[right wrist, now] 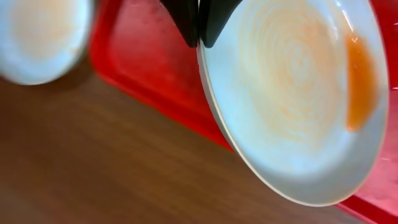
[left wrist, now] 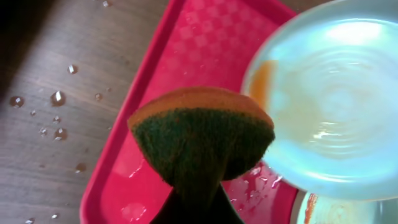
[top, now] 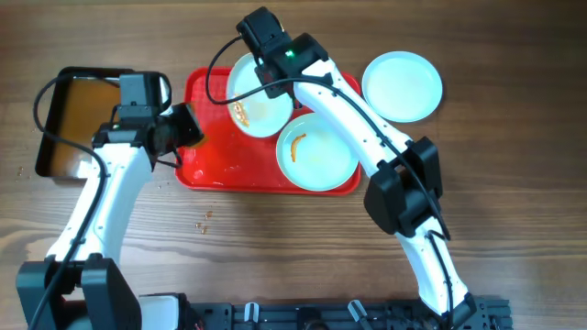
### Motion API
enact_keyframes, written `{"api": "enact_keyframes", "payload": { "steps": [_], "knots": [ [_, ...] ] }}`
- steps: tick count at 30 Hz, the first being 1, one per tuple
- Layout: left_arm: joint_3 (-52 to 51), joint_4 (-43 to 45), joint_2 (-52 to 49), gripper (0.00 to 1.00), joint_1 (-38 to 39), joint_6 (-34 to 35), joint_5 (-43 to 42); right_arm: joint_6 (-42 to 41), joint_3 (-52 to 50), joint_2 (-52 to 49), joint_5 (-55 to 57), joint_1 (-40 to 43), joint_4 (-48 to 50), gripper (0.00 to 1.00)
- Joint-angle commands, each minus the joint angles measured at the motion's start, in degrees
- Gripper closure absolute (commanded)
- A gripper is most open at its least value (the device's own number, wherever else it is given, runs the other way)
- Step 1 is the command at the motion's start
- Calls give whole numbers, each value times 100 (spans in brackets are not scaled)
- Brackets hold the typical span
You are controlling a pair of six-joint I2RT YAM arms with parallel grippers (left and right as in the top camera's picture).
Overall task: Clean dirty plates on tray and stack at the side
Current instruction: 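Lift the scrubbed plate with the right gripper and carry it right, then stack the held plate onto the cleaned plate right of the tray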
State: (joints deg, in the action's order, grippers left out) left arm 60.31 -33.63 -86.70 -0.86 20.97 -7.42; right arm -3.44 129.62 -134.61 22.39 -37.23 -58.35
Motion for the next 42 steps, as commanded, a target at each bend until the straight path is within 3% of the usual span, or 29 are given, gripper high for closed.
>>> {"api": "enact_keyframes", "payload": {
  "steps": [1, 6, 11, 20, 23, 25, 28, 30, 32, 35, 38, 41, 42],
  "knots": [
    [-11, -63, -9, 96, -118, 76, -138, 911, 160, 426, 1718, -227, 52, 96],
    [-11, -114, -22, 96, -114, 74, -216, 2566, 160, 590, 3829, -813, 822, 96],
    [-11, -223, -37, 96, -114, 72, -214, 3510, 160, 590, 4391, -1228, 1744, 96],
    [-11, -286, -37, 96, -114, 68, -212, 3392, 157, 590, 4520, -1257, 1803, 96],
    [-11, -289, -37, 96, -114, 46, -195, 2522, 157, 590, 4321, -1200, 1663, 96],
    [-11, -289, -37, 96, -114, 46, -195, 1445, 157, 595, 3438, -1008, 872, 96],
    [-11, -284, -37, 96, -114, 48, -195, 470, 157, 623, 2339, -660, 105, 96],
    [-11, -262, -37, 96, -114, 48, -195, -149, 160, 734, 603, -120, -428, 96],
    [-11, -219, -37, 96, -114, 48, -197, -181, 160, 802, -1731, 619, -629, 96],
    [-11, -219, -37, 96, -114, 48, -197, -474, 157, 802, -3482, 1624, -702, 96],
    [-11, -214, -37, 96, -114, 50, -197, -461, 151, 796, -4592, 2605, -767, 96],
    [-11, -160, -37, 96, -114, 50, -199, -286, 98, 782, -5077, 3005, -973, 94],
    [-11, -151, -37, 96, -114, 50, -199, -116, 96, 750, -5257, 3036, -1093, 80]
  ]
}}
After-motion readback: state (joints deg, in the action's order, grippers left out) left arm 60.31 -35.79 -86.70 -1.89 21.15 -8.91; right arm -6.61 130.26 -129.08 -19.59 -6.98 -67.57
